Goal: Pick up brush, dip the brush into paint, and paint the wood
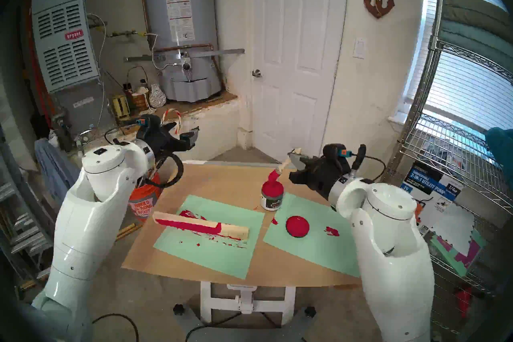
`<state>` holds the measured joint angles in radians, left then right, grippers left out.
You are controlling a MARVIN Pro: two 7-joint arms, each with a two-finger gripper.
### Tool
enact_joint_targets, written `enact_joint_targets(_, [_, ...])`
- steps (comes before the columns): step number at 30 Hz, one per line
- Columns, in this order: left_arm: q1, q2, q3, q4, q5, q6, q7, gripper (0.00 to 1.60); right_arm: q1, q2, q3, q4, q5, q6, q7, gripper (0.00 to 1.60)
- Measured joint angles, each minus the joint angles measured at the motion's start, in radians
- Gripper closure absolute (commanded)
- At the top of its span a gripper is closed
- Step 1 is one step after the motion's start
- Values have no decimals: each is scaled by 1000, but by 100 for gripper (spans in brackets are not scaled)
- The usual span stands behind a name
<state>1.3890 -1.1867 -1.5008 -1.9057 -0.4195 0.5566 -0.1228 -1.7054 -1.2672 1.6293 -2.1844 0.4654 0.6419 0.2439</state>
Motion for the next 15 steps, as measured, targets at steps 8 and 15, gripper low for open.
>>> enact_joint_targets(8, [0, 0, 0, 0, 0, 0, 0, 0, -18, 0, -13, 7, -17, -3, 0, 160])
enact_joint_targets(15, [0, 0, 0, 0, 0, 0, 0, 0, -14, -2, -21, 13, -35, -3, -2, 160])
